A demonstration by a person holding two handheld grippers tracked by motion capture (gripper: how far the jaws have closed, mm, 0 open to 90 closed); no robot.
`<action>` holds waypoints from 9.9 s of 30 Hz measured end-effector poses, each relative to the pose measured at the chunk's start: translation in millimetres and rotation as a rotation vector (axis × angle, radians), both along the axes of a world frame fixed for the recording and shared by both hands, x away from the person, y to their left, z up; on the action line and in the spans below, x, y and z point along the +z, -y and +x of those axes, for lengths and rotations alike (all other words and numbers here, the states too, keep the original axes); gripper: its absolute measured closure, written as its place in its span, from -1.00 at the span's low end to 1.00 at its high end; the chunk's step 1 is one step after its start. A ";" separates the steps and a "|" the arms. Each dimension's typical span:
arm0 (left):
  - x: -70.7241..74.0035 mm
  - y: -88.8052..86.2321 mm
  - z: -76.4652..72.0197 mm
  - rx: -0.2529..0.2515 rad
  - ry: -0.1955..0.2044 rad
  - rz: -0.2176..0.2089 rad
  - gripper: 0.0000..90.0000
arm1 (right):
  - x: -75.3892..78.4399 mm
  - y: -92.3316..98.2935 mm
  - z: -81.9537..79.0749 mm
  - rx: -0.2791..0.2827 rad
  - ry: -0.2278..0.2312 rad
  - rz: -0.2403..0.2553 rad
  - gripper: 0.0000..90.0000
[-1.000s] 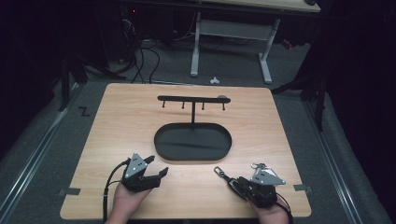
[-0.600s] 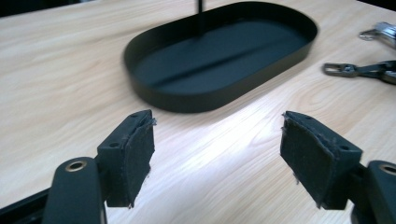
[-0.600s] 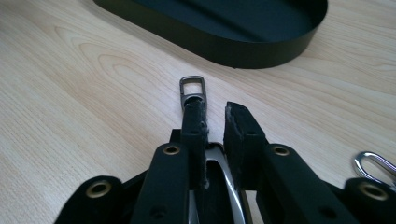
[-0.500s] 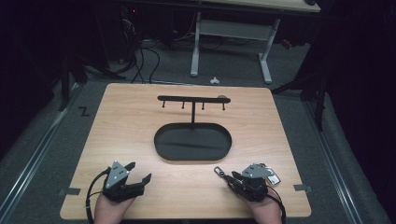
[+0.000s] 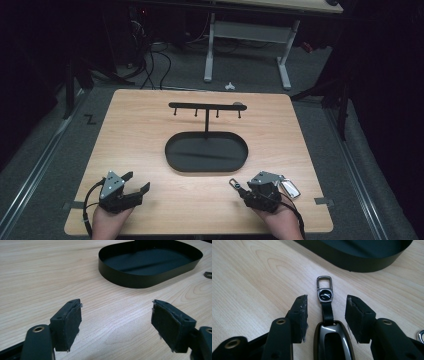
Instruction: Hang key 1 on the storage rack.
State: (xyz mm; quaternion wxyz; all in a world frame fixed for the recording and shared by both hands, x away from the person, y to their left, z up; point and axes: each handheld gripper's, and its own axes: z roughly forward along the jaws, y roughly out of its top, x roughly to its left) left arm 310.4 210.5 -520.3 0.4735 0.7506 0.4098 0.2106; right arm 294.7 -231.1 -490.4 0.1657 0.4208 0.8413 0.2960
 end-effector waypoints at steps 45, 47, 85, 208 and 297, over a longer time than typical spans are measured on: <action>-1.5 7.3 0.6 -0.088 -0.011 -0.006 -0.43 | 7.8 -46.2 76.9 0.082 -0.528 -0.429 -0.12; -1.6 7.7 0.6 -0.090 -0.013 -0.005 -0.43 | 6.6 -47.0 76.6 0.080 -0.535 -0.435 -0.10; -2.8 13.4 -0.2 -0.118 -0.017 0.011 -0.46 | 1.6 -51.0 79.8 0.124 -0.584 -0.446 0.78; -4.2 11.0 -1.0 -0.131 -0.022 0.008 -0.45 | 172.4 -85.1 163.0 0.019 -0.227 -0.222 0.79; -7.2 17.3 -0.9 -0.155 -0.042 0.039 -0.46 | 100.5 -43.5 113.8 -0.022 -0.218 -0.181 0.24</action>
